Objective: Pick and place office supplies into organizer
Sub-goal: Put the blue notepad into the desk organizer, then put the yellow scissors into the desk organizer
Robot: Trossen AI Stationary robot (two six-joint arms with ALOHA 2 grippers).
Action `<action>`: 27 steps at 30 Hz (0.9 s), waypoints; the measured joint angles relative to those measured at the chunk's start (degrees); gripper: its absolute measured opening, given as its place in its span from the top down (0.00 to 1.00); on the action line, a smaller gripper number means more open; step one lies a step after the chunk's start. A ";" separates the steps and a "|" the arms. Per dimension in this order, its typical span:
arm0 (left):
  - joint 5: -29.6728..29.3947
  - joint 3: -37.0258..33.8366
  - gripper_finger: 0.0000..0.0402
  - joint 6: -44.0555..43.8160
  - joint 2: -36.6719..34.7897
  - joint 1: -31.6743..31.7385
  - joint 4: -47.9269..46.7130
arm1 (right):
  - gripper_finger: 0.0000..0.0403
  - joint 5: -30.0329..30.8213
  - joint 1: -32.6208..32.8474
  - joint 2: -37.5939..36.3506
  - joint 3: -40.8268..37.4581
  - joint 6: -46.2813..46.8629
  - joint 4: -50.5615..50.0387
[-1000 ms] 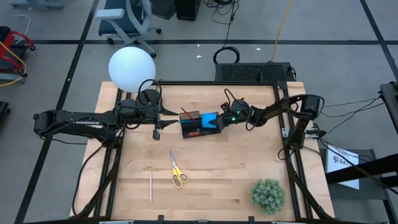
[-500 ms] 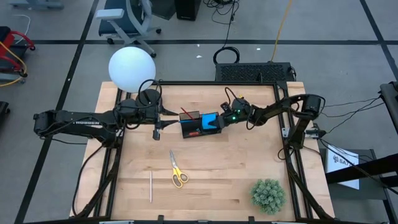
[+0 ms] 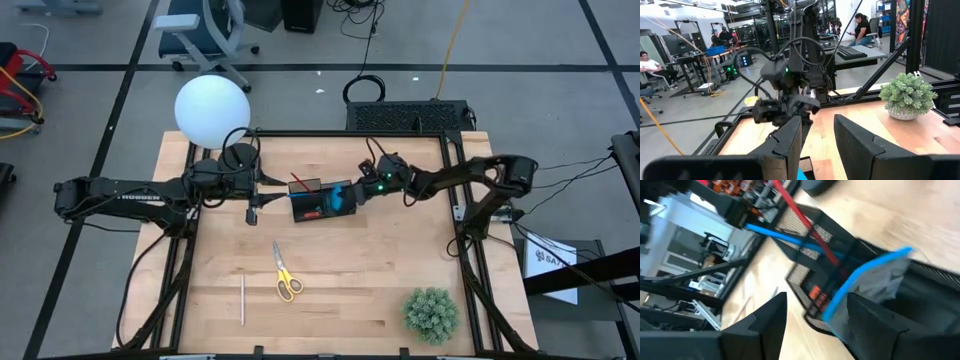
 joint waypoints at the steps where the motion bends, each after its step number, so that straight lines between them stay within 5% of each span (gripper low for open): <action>1: 0.00 0.00 0.69 -0.10 0.00 0.00 0.00 | 0.51 0.02 0.02 -0.60 0.00 0.00 0.25; 14: -0.02 0.00 0.69 -0.13 0.00 0.00 0.00 | 0.51 0.83 0.05 -4.62 0.00 -1.09 3.62; 27: 0.03 0.00 0.69 -0.67 0.00 0.00 -0.88 | 0.52 13.84 3.17 -4.60 0.00 -7.85 4.46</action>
